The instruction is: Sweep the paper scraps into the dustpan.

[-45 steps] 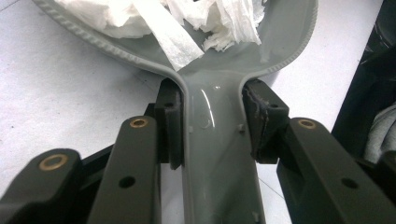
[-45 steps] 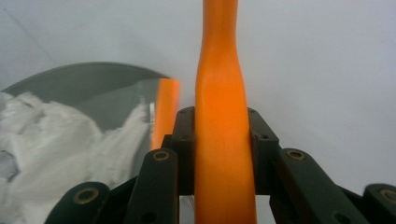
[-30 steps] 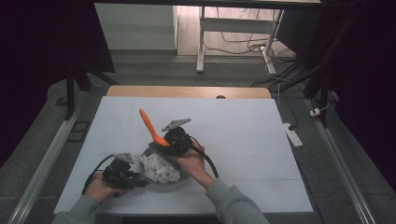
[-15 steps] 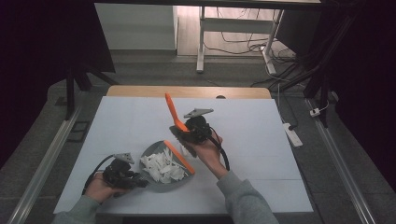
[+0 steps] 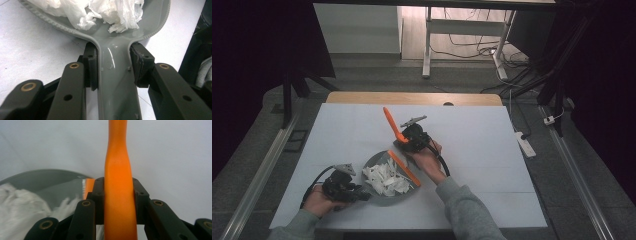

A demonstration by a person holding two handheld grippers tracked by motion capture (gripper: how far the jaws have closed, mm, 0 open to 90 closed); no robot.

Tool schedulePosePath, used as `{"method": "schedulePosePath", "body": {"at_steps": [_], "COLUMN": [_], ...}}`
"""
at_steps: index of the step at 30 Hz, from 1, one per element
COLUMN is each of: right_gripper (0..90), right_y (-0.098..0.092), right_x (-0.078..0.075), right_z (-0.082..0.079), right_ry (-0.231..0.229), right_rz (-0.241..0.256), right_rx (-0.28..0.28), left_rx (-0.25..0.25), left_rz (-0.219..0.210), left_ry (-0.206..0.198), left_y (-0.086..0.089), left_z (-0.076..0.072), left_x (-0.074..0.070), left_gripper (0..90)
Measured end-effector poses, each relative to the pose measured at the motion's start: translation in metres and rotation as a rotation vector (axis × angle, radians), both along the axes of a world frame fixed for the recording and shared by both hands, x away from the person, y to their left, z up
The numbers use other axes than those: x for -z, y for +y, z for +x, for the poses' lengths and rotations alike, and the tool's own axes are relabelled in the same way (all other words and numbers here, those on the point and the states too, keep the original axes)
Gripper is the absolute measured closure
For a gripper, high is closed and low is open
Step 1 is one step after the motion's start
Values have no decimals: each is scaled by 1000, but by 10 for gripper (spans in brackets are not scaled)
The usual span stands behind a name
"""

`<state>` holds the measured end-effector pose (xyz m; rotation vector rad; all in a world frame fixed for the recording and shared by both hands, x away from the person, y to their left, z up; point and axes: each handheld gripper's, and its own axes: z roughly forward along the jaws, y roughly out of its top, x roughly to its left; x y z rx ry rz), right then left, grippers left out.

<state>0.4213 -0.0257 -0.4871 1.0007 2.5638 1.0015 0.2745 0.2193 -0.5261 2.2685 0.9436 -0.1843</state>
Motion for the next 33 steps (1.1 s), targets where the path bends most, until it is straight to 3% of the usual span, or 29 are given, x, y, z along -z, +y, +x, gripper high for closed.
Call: {"method": "schedulePosePath", "body": {"at_steps": [3,4,8,10,15,20,33], "right_gripper": [699,699,699,699,699,699,699], "right_y": [8,13,18,20,8,-10,-37], "right_x": [-1,-3,-10,-20,-38,-47,-44], "right_z": [-12,-22,-37,-49,-54,-51,-49], "right_ry": [15,30,32,-10,-59,-79,-92], "right_rz": [23,52,93,106,153,197,248], "right_rx": [-48,-76,-133,-167,-154,-124,-93], "left_rx": [1,1,0,-1,-2,-6,-40], "left_rz": [-1,0,2,4,3,-1,-14], "left_ry": [2,2,-4,-11,-11,-12,-39], "left_y": [0,0,0,0,0,0,2], "left_z": [0,0,0,-1,-1,-1,-2], "left_x": [0,0,0,-1,0,0,-1], "left_gripper": [614,614,614,613,614,614,615]}}
